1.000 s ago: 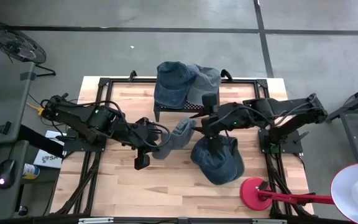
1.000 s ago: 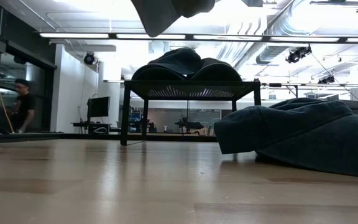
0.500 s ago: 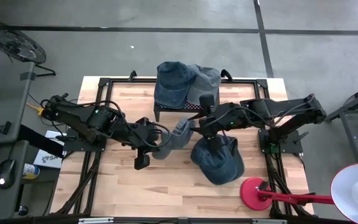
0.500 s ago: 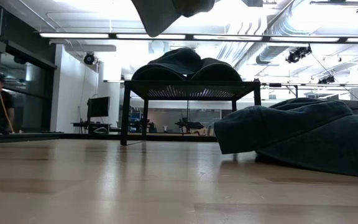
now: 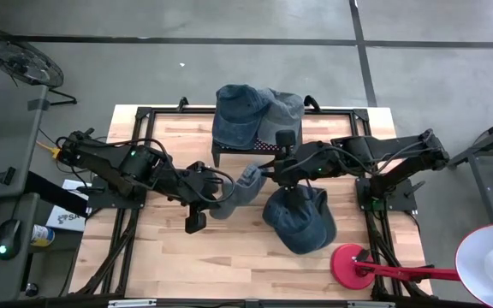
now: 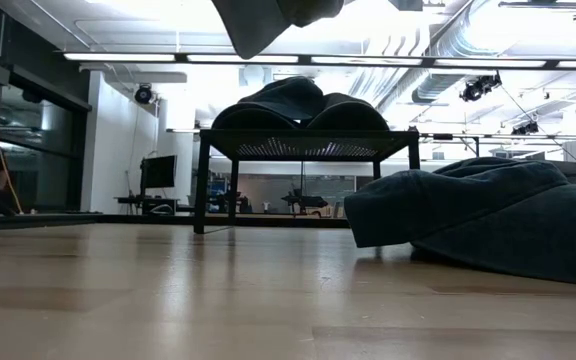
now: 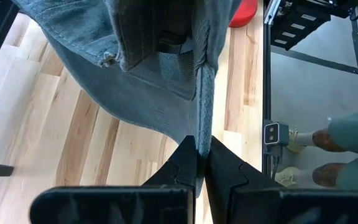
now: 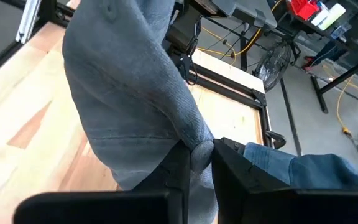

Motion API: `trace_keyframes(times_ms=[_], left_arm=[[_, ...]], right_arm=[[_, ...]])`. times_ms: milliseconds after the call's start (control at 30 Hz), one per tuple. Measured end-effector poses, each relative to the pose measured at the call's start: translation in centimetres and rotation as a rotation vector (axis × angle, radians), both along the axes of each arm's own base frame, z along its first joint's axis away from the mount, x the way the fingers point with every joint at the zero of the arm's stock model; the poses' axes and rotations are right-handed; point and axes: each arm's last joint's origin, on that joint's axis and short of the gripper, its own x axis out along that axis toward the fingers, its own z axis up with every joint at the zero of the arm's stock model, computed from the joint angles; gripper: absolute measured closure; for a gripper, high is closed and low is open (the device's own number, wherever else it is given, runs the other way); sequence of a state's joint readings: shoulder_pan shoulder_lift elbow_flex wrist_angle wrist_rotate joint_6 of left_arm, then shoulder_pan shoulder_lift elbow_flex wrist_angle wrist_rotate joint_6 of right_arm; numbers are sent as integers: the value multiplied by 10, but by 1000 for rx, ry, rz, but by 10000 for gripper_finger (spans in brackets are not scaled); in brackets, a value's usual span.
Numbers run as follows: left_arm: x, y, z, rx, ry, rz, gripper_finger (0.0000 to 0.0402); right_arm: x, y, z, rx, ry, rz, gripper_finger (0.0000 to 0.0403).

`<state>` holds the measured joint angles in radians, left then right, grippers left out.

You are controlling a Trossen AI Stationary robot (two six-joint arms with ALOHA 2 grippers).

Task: Pick & Place hat
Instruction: Stack the left gray cap on the gray cap on the shelf

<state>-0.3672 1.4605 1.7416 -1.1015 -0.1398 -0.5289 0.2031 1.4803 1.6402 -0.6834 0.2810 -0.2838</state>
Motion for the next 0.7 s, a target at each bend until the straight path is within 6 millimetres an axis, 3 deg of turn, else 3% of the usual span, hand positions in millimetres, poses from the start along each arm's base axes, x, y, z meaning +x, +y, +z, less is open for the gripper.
trace_keyframes(times_ms=[133, 367, 500, 700], left_arm=[[0, 0, 0, -2, -2, 14, 375], [-2, 4, 3, 88, -33, 35, 279], [-16, 12, 10, 155, -54, 87, 237], [-42, 27, 26, 266, -130, 216, 226]], right_arm=[[0, 0, 0, 39, -5, -21, 366], [-2, -1, -2, 109, 14, -74, 366], [-3, -1, -2, 139, 5, -120, 366], [-10, -7, 20, 158, -40, -217, 366]])
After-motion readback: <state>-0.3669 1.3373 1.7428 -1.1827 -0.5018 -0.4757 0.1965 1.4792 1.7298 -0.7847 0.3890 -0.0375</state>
